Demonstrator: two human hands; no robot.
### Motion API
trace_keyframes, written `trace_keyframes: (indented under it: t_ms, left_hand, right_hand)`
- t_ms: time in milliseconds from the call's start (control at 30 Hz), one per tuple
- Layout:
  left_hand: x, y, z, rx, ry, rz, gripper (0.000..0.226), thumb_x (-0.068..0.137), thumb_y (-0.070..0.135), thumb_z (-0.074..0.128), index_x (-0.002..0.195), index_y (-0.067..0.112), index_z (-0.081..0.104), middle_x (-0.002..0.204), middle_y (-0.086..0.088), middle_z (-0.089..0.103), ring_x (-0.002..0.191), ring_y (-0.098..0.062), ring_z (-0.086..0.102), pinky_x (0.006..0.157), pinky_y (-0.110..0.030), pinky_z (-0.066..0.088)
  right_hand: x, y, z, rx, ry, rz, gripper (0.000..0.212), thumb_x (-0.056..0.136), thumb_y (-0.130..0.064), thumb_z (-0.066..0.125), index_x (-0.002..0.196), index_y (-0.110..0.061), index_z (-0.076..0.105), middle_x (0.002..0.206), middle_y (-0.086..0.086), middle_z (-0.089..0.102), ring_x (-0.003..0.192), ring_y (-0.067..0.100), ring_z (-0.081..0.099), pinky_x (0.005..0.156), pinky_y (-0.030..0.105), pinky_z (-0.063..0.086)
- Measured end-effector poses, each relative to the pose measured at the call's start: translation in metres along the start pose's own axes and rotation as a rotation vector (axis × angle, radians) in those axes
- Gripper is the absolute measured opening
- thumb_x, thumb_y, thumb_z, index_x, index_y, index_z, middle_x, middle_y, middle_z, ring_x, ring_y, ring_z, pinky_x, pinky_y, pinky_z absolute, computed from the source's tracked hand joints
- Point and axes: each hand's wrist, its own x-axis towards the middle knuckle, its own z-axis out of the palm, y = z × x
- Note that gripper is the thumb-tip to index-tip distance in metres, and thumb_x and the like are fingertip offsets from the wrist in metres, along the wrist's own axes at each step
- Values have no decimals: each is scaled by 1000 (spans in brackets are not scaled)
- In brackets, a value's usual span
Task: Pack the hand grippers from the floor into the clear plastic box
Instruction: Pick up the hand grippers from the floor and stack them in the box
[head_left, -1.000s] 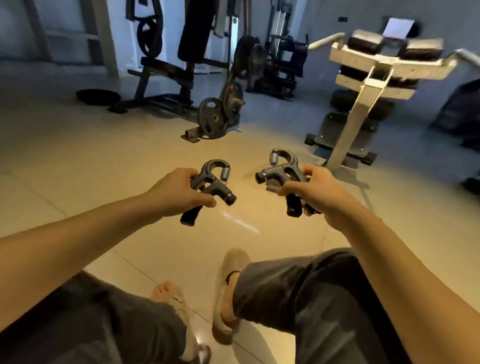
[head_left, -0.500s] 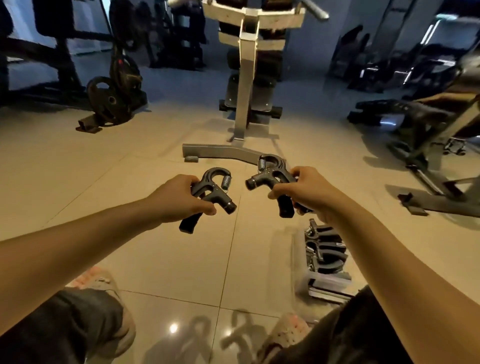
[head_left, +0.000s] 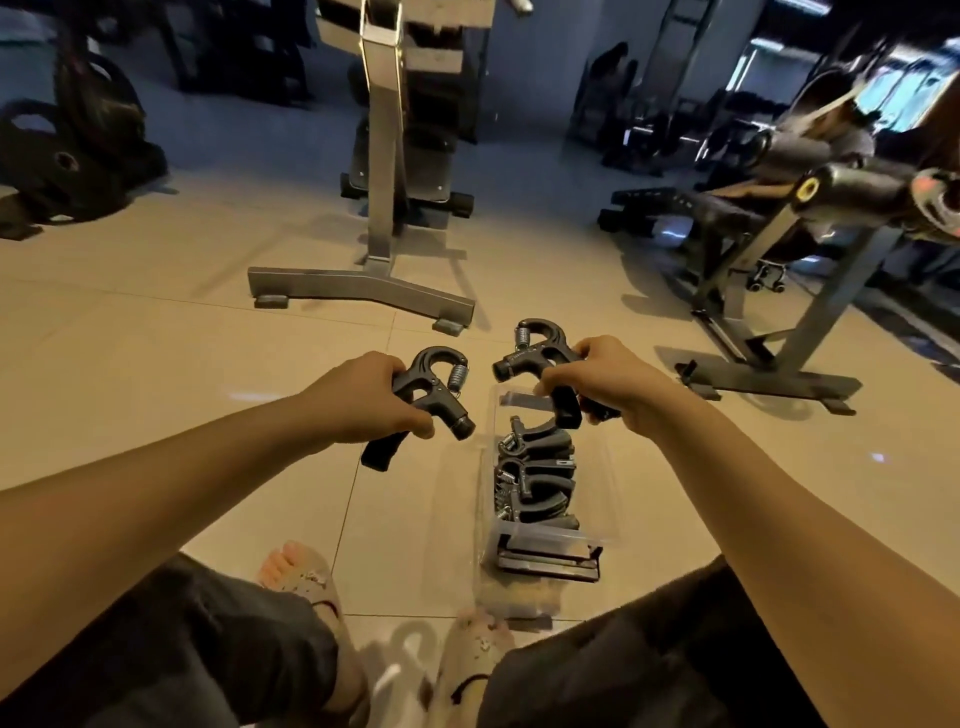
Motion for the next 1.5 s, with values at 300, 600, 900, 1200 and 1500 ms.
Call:
trace_keyframes:
  t_ms: [300,600,900,1200,1500]
  left_hand:
    - [73,12,42,77,-139,-32,38,71,30,86,96,16,61,87,-6,65,78,-20,64,73,-34,53]
    - [129,-5,85,186,-259,-72,33,65,34,86,87,19,67,79,-3,69,70,-19,63,67,-34,52]
    - [165,-33,109,104,-290,-142,29,65,32,85,85,22,67,74,-2,67,67,-20,60,63,-30,46]
    - [194,-47,131,64,-372,-183,27,63,30,85,83,22,68,78,-9,71,63,-18,60,64,-33,49]
    - [205,-54,138,0,-418,-217,24,67,26,86,81,20,68,73,-7,68,64,-19,60,66,-33,49]
  right_hand:
    - [46,82,-16,23,-49,161,33,78,-12,80,99,-2,57,81,15,59,60,19,49,47,29,38]
    - [96,154,-7,119,-99,293,40,85,-26,79,107,-4,55,82,13,57,60,18,48,48,31,39]
    - [144,198,22,277,-176,276,28,107,-23,39,90,-11,57,69,7,57,52,16,50,47,29,41]
    - [166,225,29,336,-216,302,12,91,-10,68,97,-16,77,87,0,74,79,12,67,69,27,48]
    - [168,242,47,150,-255,221,28,78,1,79,97,-19,77,95,4,70,89,18,65,86,33,54]
